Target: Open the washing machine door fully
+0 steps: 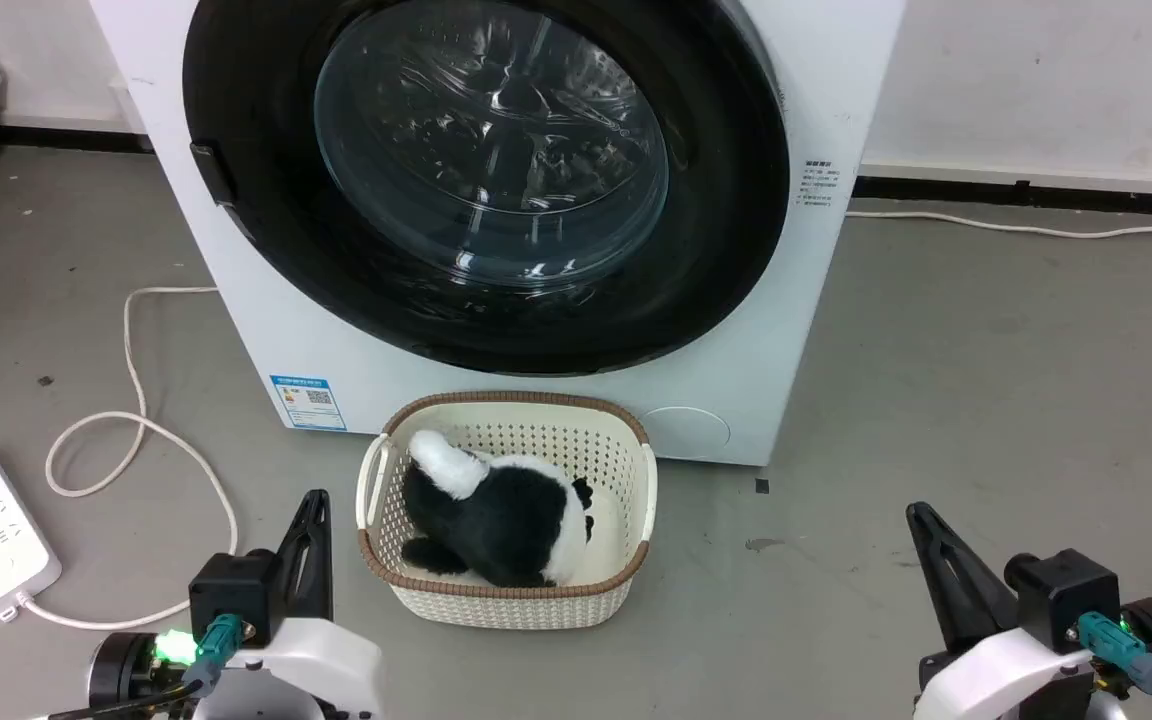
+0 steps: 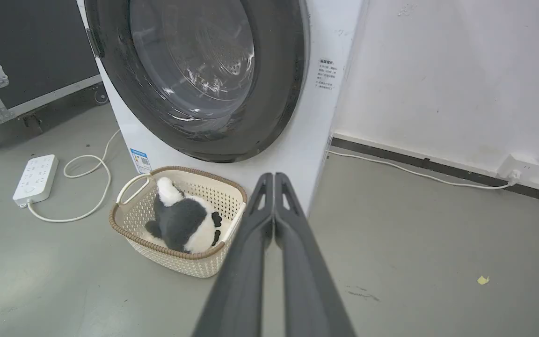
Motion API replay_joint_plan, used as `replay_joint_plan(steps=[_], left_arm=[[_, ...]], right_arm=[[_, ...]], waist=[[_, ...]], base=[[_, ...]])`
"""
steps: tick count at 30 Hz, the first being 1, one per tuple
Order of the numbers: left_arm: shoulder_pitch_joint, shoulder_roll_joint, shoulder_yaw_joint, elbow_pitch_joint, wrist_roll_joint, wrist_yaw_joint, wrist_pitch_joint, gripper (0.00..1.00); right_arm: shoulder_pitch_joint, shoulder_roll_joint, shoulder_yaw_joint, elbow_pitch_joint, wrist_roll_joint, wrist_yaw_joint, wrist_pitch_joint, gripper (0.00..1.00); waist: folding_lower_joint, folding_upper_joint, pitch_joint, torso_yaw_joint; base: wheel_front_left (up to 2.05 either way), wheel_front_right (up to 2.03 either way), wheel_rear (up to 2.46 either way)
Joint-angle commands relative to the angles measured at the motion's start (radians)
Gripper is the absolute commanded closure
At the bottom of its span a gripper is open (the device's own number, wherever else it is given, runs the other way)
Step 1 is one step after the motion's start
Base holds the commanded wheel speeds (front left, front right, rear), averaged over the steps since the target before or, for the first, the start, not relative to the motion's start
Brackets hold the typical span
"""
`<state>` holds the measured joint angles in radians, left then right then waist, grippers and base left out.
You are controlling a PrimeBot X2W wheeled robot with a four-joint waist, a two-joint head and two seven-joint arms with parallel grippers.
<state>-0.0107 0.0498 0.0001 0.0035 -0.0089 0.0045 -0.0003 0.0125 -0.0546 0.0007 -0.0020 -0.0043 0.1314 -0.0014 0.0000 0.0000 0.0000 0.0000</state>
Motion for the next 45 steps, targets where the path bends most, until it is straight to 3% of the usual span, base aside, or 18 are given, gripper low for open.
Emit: replay_joint_plan(steps=[1, 45], left_arm=[[0.011, 0.000, 0.000, -0.004, 0.009, -0.005, 0.000, 1.00], [0.011, 0.000, 0.000, -0.004, 0.009, -0.005, 0.000, 1.00]], right_arm=[[-0.013, 0.004, -0.001, 0.002, 0.004, -0.001, 0.001, 1.00], [-0.013, 0.004, -0.001, 0.002, 0.004, -0.001, 0.001, 1.00]], waist=[[0.0000, 0.0000, 0.000, 0.000], [0.0000, 0.0000, 0.000, 0.000]], base=[[0.00, 0.00, 0.00], [0.00, 0.00, 0.00]])
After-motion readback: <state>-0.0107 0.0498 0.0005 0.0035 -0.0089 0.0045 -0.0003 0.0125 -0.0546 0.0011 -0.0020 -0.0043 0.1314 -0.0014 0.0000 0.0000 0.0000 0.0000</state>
